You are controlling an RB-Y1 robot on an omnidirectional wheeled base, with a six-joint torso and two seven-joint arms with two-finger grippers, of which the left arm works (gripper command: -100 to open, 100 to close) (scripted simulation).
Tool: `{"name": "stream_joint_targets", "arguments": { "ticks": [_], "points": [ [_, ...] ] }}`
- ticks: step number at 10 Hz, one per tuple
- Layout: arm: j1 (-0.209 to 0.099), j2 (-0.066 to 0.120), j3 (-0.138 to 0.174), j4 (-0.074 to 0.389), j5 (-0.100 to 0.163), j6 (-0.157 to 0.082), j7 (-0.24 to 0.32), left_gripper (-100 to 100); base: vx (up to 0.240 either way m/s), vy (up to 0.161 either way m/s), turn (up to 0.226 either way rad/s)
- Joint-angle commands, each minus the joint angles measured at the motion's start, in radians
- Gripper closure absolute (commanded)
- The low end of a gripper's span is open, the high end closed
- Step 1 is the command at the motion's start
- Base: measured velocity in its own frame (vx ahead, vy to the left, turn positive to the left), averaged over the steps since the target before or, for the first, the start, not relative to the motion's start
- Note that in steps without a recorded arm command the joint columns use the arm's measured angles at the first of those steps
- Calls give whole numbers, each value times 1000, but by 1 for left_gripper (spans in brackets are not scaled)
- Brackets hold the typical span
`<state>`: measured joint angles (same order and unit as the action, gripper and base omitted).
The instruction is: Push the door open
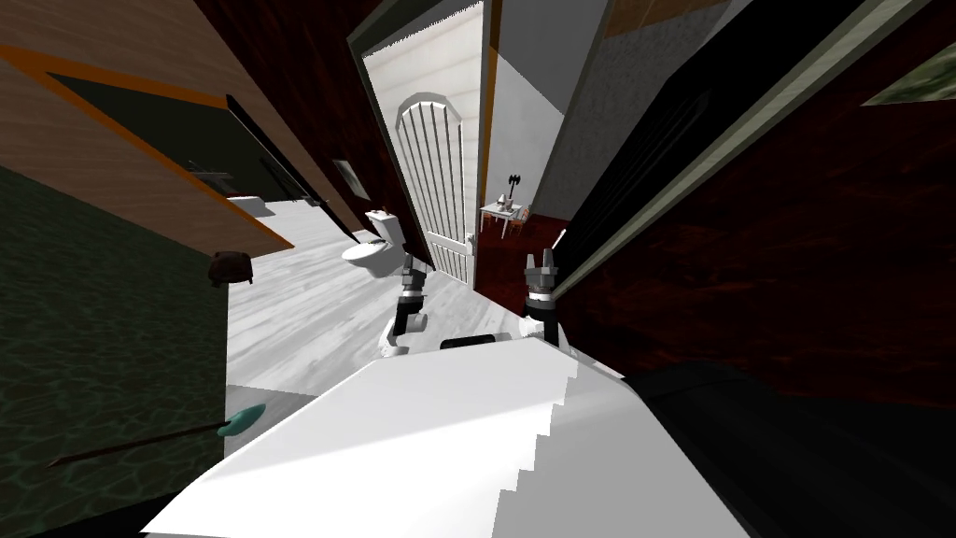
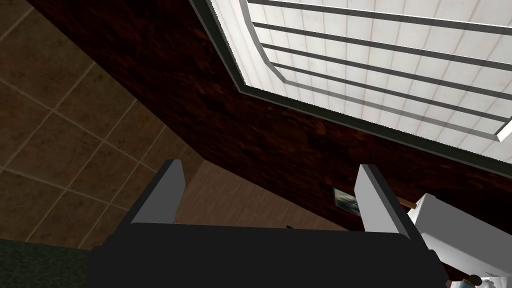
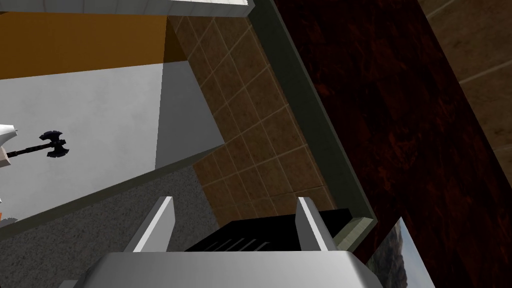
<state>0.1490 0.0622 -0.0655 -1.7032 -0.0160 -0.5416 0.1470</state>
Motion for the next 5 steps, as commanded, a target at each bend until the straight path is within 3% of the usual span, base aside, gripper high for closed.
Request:
{"name": "stream_joint_targets", "arguments": {
  "ticks": [1, 5],
  "points": [
    [-27, 0, -6, 46, -7, 5, -1, -100, 102, 58, -98],
    [-101, 6, -14, 167, -20, 14, 2, -100, 89, 68, -86]
  ]
}}
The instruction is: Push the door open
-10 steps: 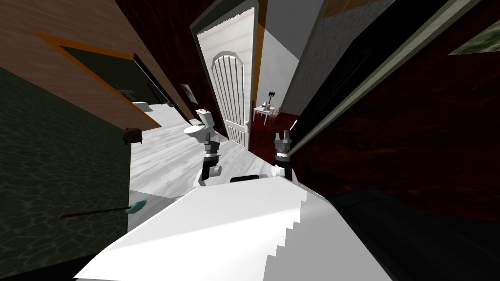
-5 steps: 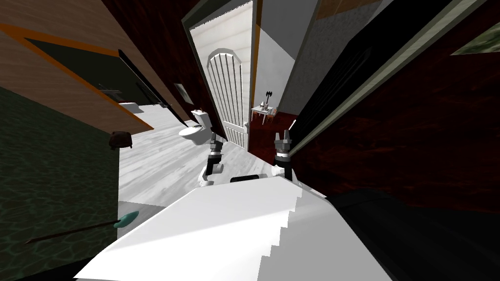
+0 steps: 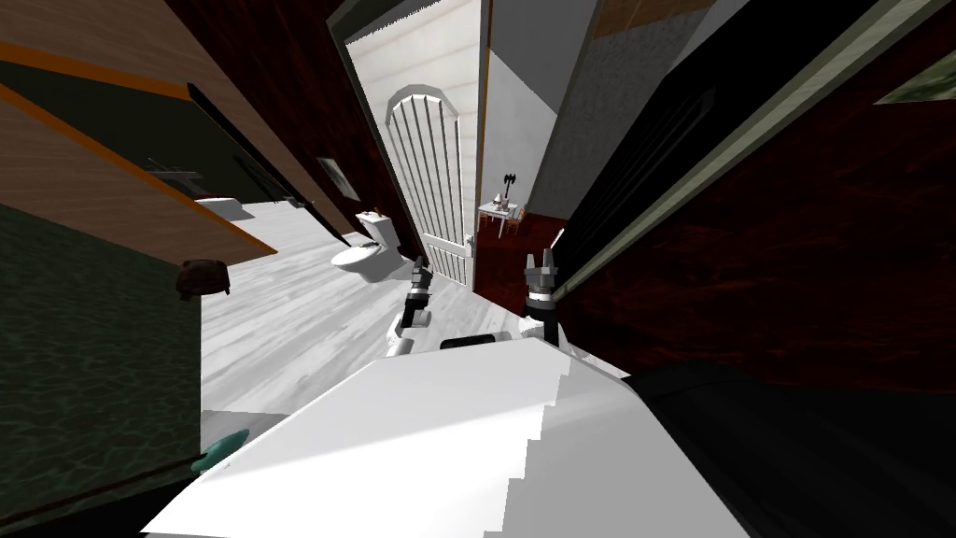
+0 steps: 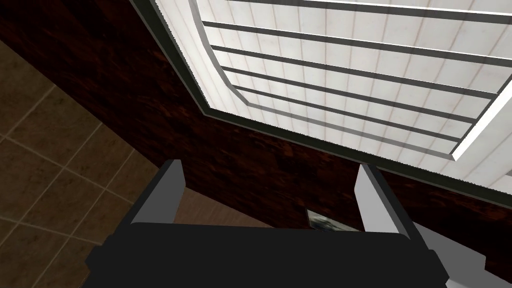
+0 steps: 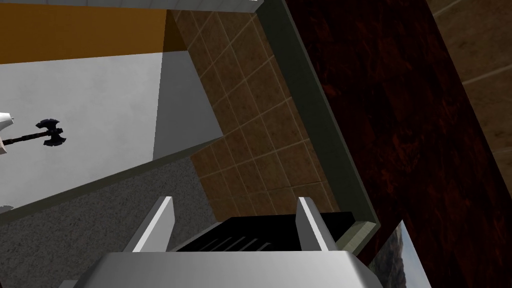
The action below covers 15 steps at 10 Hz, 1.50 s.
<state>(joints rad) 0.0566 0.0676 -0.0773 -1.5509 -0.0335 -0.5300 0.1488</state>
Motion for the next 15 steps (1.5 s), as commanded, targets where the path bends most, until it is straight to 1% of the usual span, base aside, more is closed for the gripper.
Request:
{"name": "stream_joint_targets", "arguments": {
  "ticks": [1, 4, 5, 8, 9, 15],
  "points": [
    [-27, 1, -5, 46, -6, 5, 1, -100, 89, 66, -102],
    [-83, 2, -11, 138, -16, 11, 4, -100, 83, 70, -91],
    [-83, 2, -11, 138, -16, 11, 4, -100, 52, 58, -33],
    [-140, 0, -17, 224, -26, 18, 6, -100, 66, 52, -82],
    [-140, 0, -17, 231, -26, 18, 6, -100, 49, 50, -31],
    [-248, -12, -30, 409, -45, 32, 11, -100, 71, 66, -86]
  ]
}}
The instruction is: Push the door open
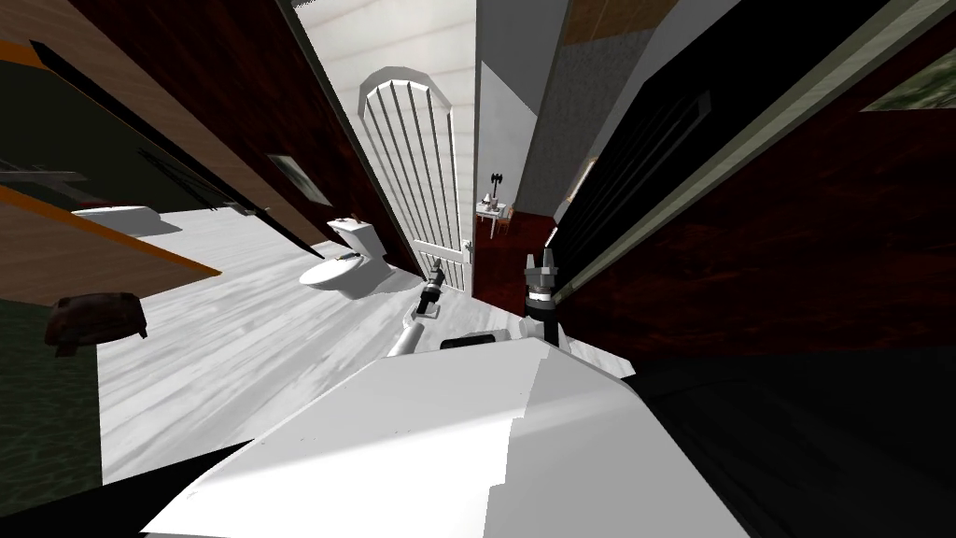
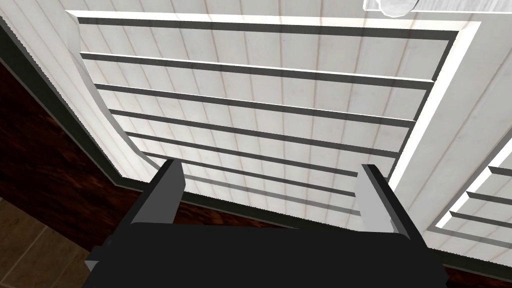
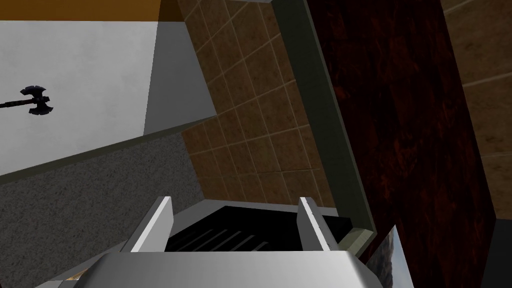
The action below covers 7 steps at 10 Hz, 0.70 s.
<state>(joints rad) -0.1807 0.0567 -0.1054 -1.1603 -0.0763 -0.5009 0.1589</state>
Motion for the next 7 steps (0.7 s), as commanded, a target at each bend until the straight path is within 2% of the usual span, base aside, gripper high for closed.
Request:
{"name": "stream_joint_targets", "arguments": {
  "ticks": [1, 7],
  "points": [
    [-27, -4, -4, 46, -5, 5, 1, -100, 90, 86, -82],
    [-124, -26, -14, 206, -22, 17, 6, -100, 73, 74, -78]
  ]
}}
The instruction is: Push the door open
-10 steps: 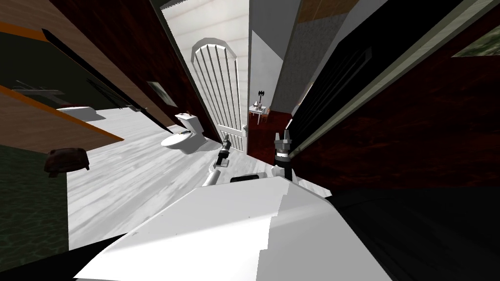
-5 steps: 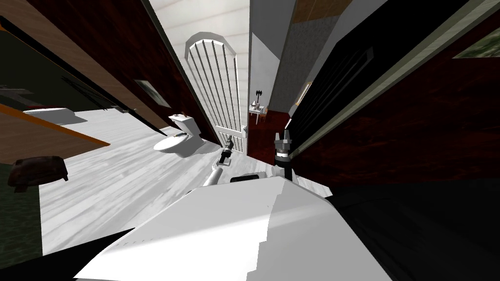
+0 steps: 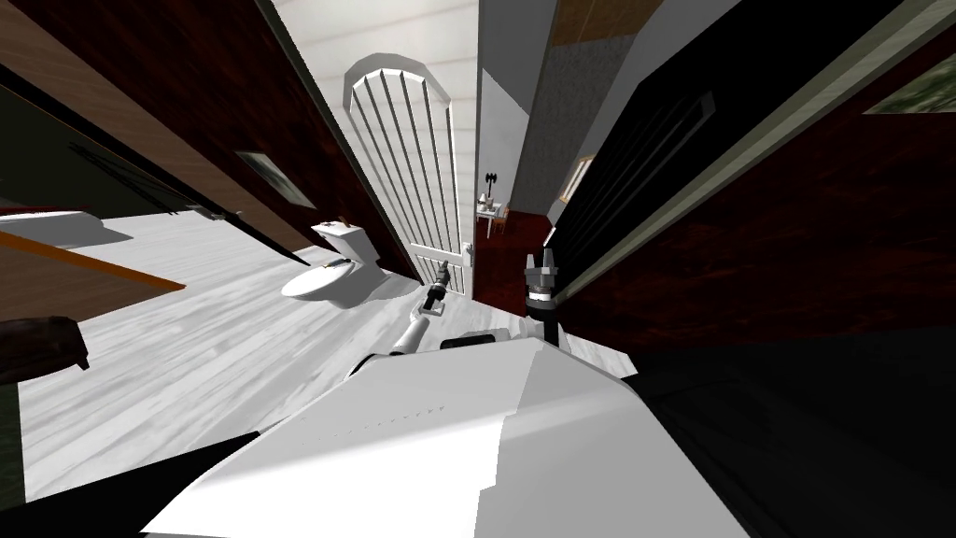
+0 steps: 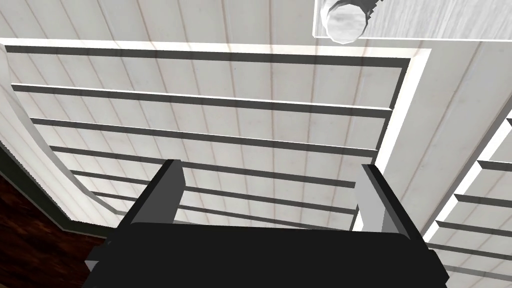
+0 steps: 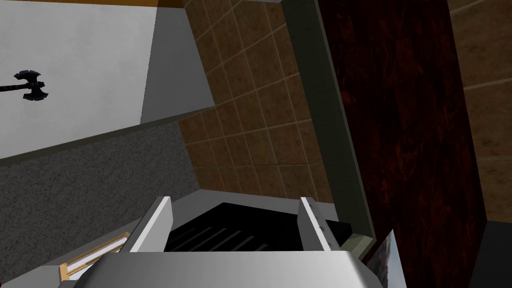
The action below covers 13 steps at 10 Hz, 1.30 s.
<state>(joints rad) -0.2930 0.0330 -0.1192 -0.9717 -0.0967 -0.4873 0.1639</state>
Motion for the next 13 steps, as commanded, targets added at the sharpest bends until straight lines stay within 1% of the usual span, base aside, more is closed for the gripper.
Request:
{"name": "stream_joint_targets", "arguments": {
  "ticks": [1, 5, 10, 11, 12, 13],
  "points": [
    [-27, -7, -2, 42, -4, 5, 1, -100, 81, 76, -72],
    [-80, -25, -8, 130, -14, 12, 4, -100, 65, 67, -68],
    [-134, -48, -15, 218, -23, 18, 6, -100, 55, 59, -54],
    [-149, -56, -16, 242, -26, 20, 7, -100, 70, 72, -75],
    [-156, -60, -17, 255, -27, 21, 7, -100, 65, 58, -48],
    [-172, -69, -19, 281, -30, 23, 8, -100, 54, 69, -62]
  ]
}}
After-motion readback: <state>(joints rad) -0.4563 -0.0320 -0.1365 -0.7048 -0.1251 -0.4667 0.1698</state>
